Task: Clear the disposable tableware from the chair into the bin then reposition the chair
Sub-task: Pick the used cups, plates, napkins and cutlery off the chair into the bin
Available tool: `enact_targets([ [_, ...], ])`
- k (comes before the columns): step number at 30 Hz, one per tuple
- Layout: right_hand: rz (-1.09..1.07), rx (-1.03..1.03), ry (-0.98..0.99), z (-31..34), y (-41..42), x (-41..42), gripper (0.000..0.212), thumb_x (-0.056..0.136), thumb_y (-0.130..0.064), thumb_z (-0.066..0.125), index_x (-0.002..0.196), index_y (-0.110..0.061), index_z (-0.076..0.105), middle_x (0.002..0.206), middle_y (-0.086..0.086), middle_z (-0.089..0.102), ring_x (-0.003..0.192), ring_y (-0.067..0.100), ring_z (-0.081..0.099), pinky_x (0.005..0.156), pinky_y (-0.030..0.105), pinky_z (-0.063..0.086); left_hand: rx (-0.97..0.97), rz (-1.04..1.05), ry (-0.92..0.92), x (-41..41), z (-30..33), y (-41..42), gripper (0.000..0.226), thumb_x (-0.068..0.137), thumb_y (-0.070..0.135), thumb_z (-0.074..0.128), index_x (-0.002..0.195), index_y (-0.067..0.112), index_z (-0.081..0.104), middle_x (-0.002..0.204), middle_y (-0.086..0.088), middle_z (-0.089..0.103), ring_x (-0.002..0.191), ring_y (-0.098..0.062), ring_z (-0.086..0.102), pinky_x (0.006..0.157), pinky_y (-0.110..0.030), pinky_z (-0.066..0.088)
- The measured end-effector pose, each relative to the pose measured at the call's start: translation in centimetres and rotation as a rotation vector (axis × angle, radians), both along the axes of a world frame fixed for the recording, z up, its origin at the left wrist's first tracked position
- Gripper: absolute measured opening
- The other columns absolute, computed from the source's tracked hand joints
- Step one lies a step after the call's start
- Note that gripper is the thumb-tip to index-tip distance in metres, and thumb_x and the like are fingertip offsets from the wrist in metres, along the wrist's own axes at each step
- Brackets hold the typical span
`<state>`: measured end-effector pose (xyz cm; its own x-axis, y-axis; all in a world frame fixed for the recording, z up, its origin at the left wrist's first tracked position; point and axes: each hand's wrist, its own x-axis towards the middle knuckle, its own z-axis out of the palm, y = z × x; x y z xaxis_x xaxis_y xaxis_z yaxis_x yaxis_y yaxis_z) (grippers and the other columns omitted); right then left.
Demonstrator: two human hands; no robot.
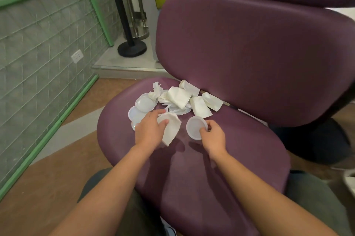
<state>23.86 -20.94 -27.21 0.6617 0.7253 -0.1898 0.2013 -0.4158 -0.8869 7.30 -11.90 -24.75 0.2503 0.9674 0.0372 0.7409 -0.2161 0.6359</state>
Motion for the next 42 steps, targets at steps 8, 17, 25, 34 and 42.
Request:
enact_targets([
  [8,-0.295,0.101,0.019,2.8,-8.5,9.1,0.024,0.086,-0.007,0.057,0.104,-0.023,0.055,0.099,-0.003,0.062,0.091,0.017,0.058,0.075,0.027,0.041,-0.418,-0.213,-0.394,10.7,2.1,-5.5,0.064,0.089,0.002,0.053,0.146,0.025,0.035,0.128,-0.005,0.054,0.1,-0.017,0.057,0.079,-0.033,0.058],
  [17,-0.631,0.213,0.009,4.1,-21.0,18.5,0.035,0.085,-0.006,0.059,0.11,-0.03,0.049,0.093,0.007,0.062,0.084,0.022,0.061,0.077,0.048,0.056,-0.496,-0.589,-0.348,24.4,2.8,-14.4,0.075,0.082,0.002,0.07,0.143,0.034,0.039,0.099,0.0,0.059,0.084,-0.004,0.057,0.06,-0.004,0.044],
  [25,-0.886,0.129,-0.016,2.9,-30.8,25.0,0.032,0.092,-0.007,0.057,0.121,-0.016,0.048,0.114,0.004,0.056,0.102,0.021,0.054,0.08,0.033,0.044,-0.472,-0.747,-0.235,33.1,0.9,-21.6,0.066,0.082,0.002,0.071,0.135,0.028,0.043,0.088,0.013,0.051,0.08,-0.01,0.057,0.065,-0.011,0.048],
  [34,-0.84,-0.225,0.072,0.3,-34.7,28.8,0.037,0.097,-0.04,0.051,0.124,-0.016,0.06,0.129,0.008,0.053,0.123,0.03,0.044,0.107,0.042,0.033,-0.665,-0.802,-0.226,39.4,-1.2,-27.5,0.063,0.086,-0.003,0.065,0.136,0.027,0.04,0.095,0.01,0.049,0.102,-0.018,0.055,0.058,-0.021,0.056],
  [42,-0.757,-0.094,0.109,0.0,-36.3,30.3,0.03,0.091,-0.022,0.063,0.12,-0.015,0.059,0.114,0.006,0.064,0.102,0.029,0.061,0.092,0.045,0.051,-0.779,-0.803,-0.159,42.5,-3.5,-30.1,0.064,0.088,-0.002,0.063,0.141,0.027,0.04,0.101,0.008,0.056,0.098,-0.018,0.06,0.074,-0.032,0.06],
])
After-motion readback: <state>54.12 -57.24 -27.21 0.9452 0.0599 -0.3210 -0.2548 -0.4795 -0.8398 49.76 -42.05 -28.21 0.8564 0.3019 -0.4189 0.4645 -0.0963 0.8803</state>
